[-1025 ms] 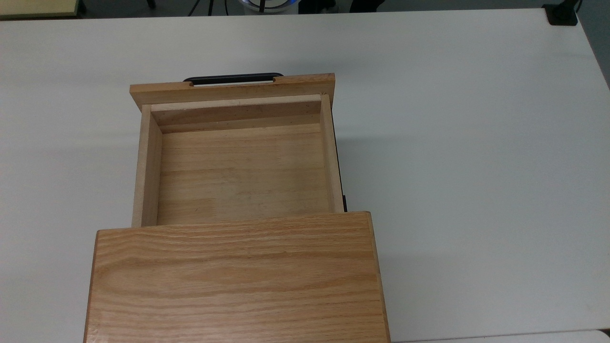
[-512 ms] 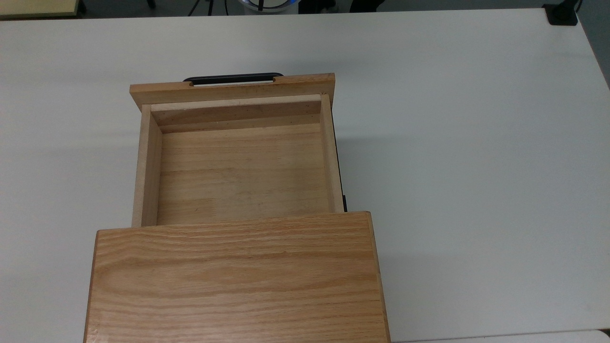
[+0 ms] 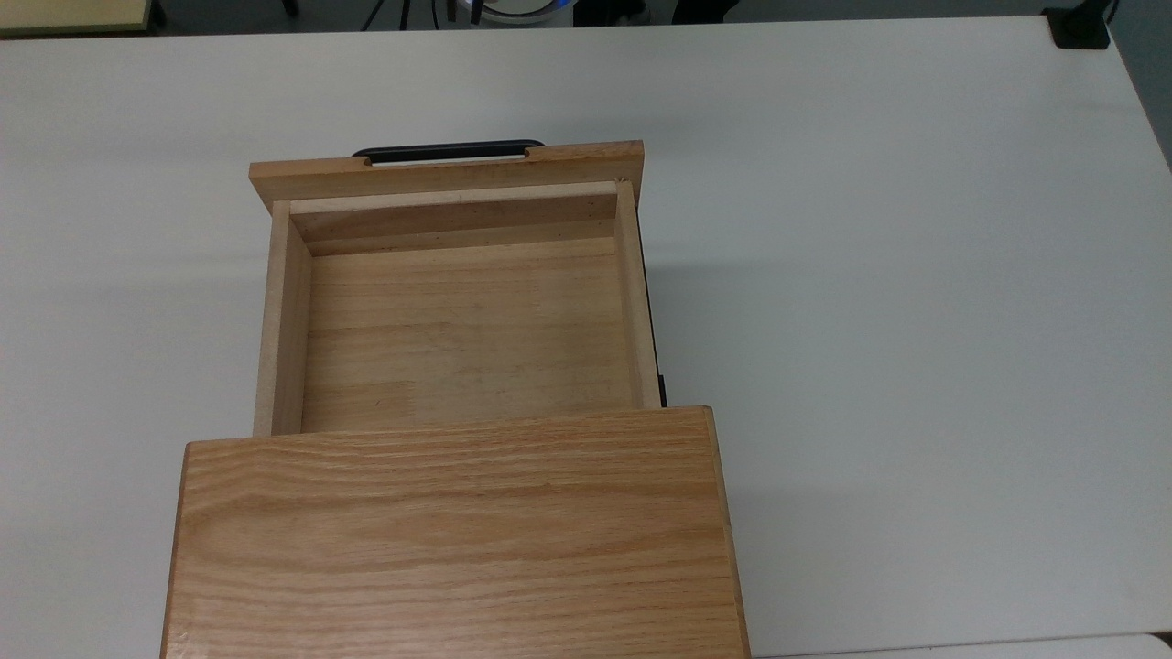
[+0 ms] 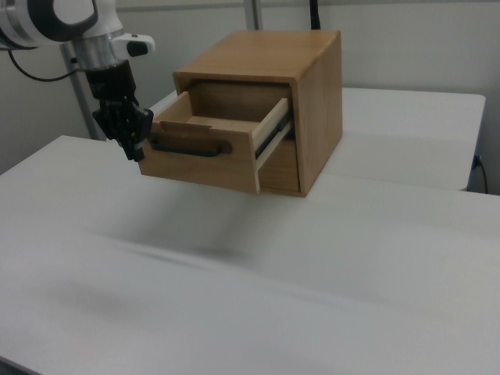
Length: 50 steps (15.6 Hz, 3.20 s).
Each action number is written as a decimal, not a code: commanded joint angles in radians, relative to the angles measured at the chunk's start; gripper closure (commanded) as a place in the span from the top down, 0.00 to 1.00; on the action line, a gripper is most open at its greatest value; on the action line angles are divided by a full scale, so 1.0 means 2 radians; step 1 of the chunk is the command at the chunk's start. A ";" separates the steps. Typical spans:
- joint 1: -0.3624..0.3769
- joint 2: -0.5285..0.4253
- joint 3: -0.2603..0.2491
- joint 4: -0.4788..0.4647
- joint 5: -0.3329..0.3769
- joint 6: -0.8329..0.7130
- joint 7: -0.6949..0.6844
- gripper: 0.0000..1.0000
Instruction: Close the drawer by sliding it
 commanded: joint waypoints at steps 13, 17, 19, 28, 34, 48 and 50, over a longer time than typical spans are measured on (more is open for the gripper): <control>-0.007 0.134 -0.034 0.067 0.101 0.193 -0.058 0.08; -0.006 0.177 -0.035 0.103 0.101 0.270 -0.020 0.07; -0.004 0.207 -0.035 0.136 0.101 0.288 -0.008 0.07; 0.024 0.280 -0.053 0.163 0.094 0.440 0.055 0.07; 0.030 0.295 -0.057 0.173 0.079 0.495 0.054 0.07; 0.027 0.158 -0.049 0.084 0.088 0.186 -0.009 0.53; 0.026 0.123 -0.049 0.062 0.089 0.134 -0.005 0.74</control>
